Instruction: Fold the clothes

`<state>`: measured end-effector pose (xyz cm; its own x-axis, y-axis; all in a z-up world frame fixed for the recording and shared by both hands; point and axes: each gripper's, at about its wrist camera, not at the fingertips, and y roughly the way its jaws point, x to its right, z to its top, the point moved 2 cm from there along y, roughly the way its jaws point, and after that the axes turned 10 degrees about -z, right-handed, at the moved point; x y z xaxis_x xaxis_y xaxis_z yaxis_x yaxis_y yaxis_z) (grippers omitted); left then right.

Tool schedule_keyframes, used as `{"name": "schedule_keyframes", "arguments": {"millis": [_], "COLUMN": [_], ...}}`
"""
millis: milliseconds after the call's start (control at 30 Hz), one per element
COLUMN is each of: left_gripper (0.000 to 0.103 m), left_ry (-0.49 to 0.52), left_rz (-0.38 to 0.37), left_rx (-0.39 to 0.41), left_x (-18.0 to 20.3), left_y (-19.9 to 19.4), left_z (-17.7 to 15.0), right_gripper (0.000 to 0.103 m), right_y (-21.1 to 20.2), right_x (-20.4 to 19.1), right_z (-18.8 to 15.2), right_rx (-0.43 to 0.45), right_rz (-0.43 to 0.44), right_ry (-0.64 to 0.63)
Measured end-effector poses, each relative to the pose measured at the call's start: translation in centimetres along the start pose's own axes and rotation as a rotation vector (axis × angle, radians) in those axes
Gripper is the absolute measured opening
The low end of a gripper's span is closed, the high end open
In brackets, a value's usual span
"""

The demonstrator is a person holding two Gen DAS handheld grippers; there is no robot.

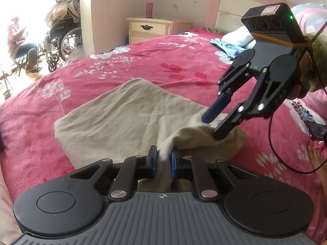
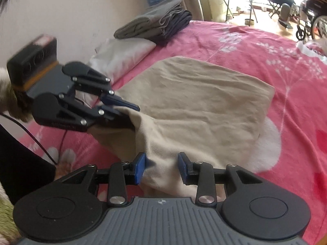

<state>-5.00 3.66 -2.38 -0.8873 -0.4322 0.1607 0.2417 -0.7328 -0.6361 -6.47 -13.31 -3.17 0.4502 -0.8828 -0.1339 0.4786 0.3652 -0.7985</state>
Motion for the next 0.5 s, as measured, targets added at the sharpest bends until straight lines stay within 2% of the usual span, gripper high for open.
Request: {"name": "schedule_keyframes", "arguments": {"millis": [167, 267, 333, 433, 500], "left_gripper": [0.011, 0.011, 0.011, 0.011, 0.011], "left_ry": [0.002, 0.02, 0.048, 0.095, 0.124], "left_rz": [-0.001, 0.002, 0.009, 0.022, 0.032], "left_rx": [0.008, 0.015, 0.019, 0.016, 0.01], "left_x": [-0.1, 0.2, 0.5, 1.0, 1.3], "left_y": [-0.1, -0.2, -0.3, -0.4, -0.4], "left_z": [0.0, -0.1, -0.2, -0.4, -0.5], "right_gripper": [0.03, 0.018, 0.01, 0.008, 0.008], "right_y": [0.8, 0.6, 0.2, -0.3, -0.1], "right_x": [-0.4, -1.2, -1.9, -3.4, -4.9], "right_z": [-0.2, -0.2, 0.0, 0.0, -0.3], "right_rx": [-0.019, 0.001, 0.029, 0.065, 0.084], "right_rz": [-0.02, -0.063, -0.123, -0.221, -0.303], "right_ry": [-0.018, -0.076, -0.117, -0.169, -0.255]}}
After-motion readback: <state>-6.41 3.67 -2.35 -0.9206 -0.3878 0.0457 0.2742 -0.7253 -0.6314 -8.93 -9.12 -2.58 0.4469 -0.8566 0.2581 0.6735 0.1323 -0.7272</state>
